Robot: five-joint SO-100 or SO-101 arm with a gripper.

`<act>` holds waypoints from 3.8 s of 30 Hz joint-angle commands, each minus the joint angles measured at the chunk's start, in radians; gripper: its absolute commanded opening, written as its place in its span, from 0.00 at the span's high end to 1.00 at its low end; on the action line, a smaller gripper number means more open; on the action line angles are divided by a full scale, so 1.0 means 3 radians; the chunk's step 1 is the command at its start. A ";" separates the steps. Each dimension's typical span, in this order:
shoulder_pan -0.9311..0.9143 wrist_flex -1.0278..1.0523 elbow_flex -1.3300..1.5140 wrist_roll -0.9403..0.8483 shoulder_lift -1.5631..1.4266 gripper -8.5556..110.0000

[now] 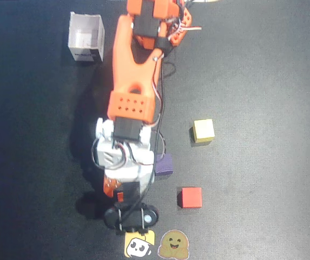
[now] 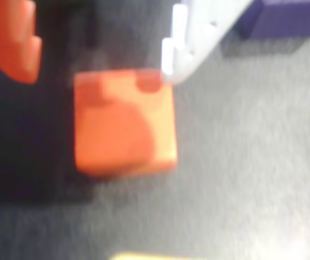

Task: Put the orange cube on top of the red cube.

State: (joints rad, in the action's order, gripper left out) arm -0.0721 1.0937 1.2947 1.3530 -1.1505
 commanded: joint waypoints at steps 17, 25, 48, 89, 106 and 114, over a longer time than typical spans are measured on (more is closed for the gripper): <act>0.0102 -0.0148 -0.0251 -0.0194 0.0138 0.77; 0.0102 -0.0148 -0.0215 -0.0220 0.0189 0.75; 0.0051 -0.0373 0.0026 -0.0174 0.0368 0.76; 0.0097 0.0184 0.1232 0.0291 -0.1692 0.85; 0.1289 -0.0128 0.2802 0.0813 -0.3007 0.85; 0.1611 -0.0271 0.3083 0.0874 -0.3058 0.85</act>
State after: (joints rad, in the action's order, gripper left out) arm 0.3942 1.0354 2.2151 1.6061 -2.0203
